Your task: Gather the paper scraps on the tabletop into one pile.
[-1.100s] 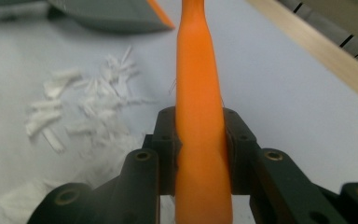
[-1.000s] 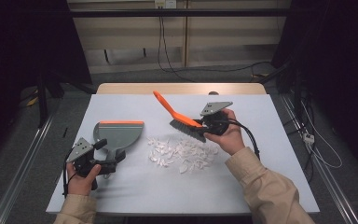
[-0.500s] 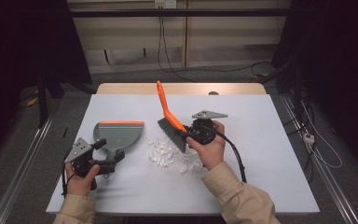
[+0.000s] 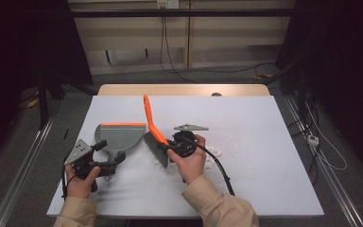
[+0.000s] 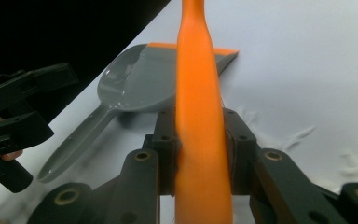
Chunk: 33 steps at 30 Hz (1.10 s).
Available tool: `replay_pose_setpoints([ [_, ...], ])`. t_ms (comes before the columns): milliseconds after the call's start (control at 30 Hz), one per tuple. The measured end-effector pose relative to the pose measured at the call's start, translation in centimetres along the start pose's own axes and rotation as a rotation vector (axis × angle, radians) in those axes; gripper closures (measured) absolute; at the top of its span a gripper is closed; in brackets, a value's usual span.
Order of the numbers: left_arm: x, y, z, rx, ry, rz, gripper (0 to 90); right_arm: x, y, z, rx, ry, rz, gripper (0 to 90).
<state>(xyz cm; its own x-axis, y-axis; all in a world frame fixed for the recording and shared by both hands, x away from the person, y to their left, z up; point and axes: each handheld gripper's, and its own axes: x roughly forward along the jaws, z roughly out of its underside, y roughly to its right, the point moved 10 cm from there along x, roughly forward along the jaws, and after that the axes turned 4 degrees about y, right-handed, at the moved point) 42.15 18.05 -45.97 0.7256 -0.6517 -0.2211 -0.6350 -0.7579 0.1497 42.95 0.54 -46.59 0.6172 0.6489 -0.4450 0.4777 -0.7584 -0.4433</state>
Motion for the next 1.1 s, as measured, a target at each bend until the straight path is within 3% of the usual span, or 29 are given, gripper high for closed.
replay_pose_setpoints([
  [100, -0.2, -0.1, -0.1, 0.004, 0.001, -0.003, 5.4, 0.8, -0.5, 1.2, 0.060, -0.017, -0.016, 71.3],
  [167, -0.2, -0.2, -0.2, -0.001, 0.008, -0.004, 5.4, 1.3, -0.5, 2.4, 0.088, -0.055, -0.006, 71.3],
  [233, -0.3, -0.3, -0.1, 0.006, 0.002, -0.006, 5.4, 1.5, 0.2, 2.9, 0.088, -0.058, 0.026, 71.3],
  [300, -0.3, -0.3, -0.1, 0.008, 0.001, -0.006, 5.4, 1.1, 0.8, 3.0, 0.114, -0.077, 0.026, 71.3],
  [533, -0.2, -0.2, -0.1, 0.009, 0.001, -0.007, 5.4, -0.9, 3.5, 2.5, 0.098, -0.094, 0.090, 71.3],
  [833, 0.0, -0.2, -0.1, 0.006, 0.003, -0.014, 5.4, -4.2, 7.1, 1.3, 0.066, -0.062, 0.191, 71.3],
  [967, 0.2, -0.2, -0.1, 0.000, 0.006, -0.019, 5.5, -4.8, 6.6, 0.3, 0.070, -0.021, 0.149, 71.3],
  [1100, 0.3, -0.2, -0.1, 0.010, -0.004, -0.015, 5.5, -4.2, 5.7, -0.3, 0.071, -0.006, 0.120, 71.3],
])
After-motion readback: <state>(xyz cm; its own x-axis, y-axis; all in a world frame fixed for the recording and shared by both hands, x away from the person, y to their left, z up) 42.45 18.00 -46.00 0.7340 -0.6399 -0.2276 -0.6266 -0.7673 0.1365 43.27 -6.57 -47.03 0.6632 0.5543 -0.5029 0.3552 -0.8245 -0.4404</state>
